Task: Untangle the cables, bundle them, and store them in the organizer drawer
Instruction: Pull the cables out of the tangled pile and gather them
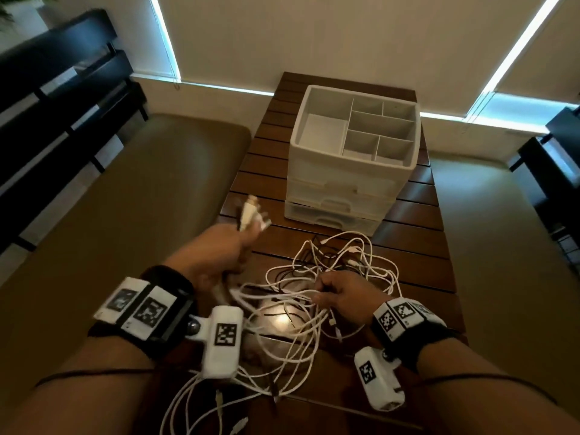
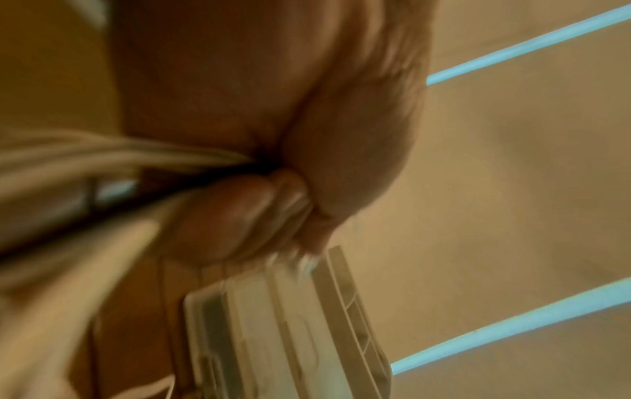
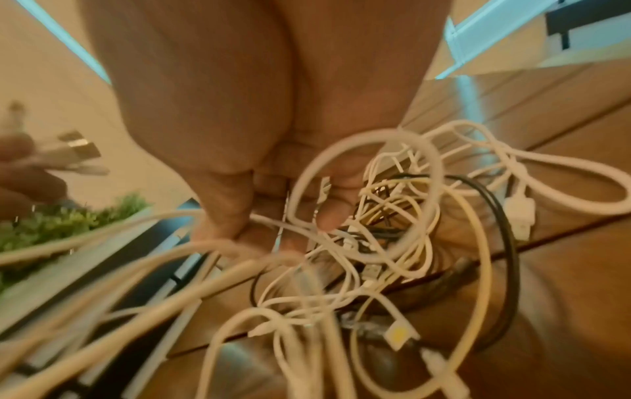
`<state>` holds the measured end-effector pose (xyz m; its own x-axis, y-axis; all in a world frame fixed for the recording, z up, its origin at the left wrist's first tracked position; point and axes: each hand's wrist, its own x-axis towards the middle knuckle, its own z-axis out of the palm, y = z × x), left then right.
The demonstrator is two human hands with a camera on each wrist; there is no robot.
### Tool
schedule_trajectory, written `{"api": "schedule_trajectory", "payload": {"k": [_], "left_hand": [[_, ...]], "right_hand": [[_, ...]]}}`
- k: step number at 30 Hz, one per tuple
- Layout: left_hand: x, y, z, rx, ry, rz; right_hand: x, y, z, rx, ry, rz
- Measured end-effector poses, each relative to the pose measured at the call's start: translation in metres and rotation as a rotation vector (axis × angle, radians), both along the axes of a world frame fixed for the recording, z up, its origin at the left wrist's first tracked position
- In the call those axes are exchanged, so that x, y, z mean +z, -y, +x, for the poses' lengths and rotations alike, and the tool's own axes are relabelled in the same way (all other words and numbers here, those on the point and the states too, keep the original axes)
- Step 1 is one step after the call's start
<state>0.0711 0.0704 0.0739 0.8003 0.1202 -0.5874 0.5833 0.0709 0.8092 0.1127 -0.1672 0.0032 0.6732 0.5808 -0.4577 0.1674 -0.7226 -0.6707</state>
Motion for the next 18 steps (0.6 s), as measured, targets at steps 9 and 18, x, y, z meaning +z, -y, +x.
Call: {"api": "schedule_trajectory", "payload": {"k": [9,18], "left_hand": [[0.017,0.020,-0.008,-0.350,0.050,0.584],[0.012,0.052,-0.006,-0.271,0.123,0.407]], "right_hand": [[0.033,-0.011,0.011,0.070,0.516,-0.155],[0.048,-0.035,0.005,0.201,0.443,-0.076]]}}
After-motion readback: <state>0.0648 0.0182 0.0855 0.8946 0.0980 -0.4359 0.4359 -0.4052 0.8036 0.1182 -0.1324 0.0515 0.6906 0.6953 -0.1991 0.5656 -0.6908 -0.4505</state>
